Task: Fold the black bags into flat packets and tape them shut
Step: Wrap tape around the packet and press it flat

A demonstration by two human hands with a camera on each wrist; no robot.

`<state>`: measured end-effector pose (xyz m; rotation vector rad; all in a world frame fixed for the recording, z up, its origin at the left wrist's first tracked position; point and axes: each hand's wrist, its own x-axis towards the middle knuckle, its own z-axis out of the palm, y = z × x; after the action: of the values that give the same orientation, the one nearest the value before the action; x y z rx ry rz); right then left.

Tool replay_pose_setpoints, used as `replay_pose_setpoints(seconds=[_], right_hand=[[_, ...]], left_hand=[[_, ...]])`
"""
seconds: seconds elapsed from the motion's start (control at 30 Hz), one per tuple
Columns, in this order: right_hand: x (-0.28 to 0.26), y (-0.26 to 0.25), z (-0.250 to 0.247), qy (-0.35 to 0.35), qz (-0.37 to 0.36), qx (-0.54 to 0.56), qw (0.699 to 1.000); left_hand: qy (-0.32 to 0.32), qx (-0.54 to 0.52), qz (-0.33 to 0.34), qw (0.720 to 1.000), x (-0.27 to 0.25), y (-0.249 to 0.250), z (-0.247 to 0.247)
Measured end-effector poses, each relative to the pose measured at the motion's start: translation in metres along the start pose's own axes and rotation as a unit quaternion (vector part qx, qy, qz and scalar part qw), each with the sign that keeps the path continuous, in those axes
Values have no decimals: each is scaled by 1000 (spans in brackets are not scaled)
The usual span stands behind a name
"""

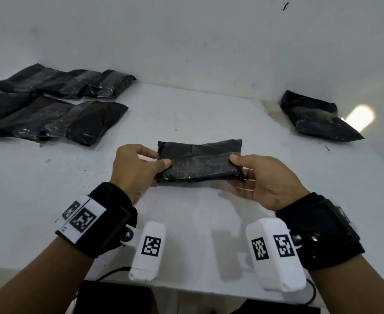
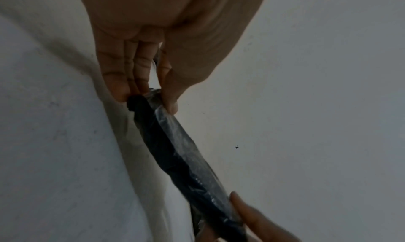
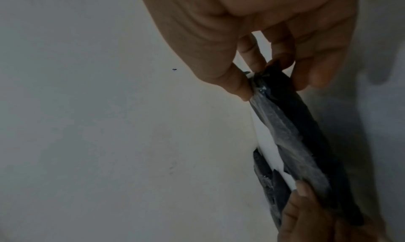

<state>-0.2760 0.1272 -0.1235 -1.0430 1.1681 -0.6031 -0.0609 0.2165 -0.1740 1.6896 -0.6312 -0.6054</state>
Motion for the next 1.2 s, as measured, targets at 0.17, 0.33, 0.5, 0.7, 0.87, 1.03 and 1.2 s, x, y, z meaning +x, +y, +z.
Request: replay_pose_setpoints(seconds=[0.17, 0.33, 0.5, 0.7, 0.87, 1.03, 1.2], right_hand=[[-15, -26, 9, 1, -110, 49, 993], [-29, -41, 23, 96, -311, -25, 945], [-49, -35, 53, 186, -545, -278, 769], [-46, -9, 73, 86, -573, -341, 740], [-54, -2, 53, -28, -523, -187, 831], [-10, 0, 2, 185, -345, -111, 913], [7, -4, -11, -31, -10, 92, 995]], left_hand=[[-18, -25, 30, 999, -3, 22, -1], [-22, 168, 179, 969, -14, 57, -5], [-196, -96, 72, 973, -54, 121, 2], [-193, -127, 36, 972, -52, 115, 2], [-139, -182, -47, 972, -32, 86, -4], [-135, -242, -105, 955, -21, 62, -14], [-157, -303, -129, 931, -18, 55, -20]])
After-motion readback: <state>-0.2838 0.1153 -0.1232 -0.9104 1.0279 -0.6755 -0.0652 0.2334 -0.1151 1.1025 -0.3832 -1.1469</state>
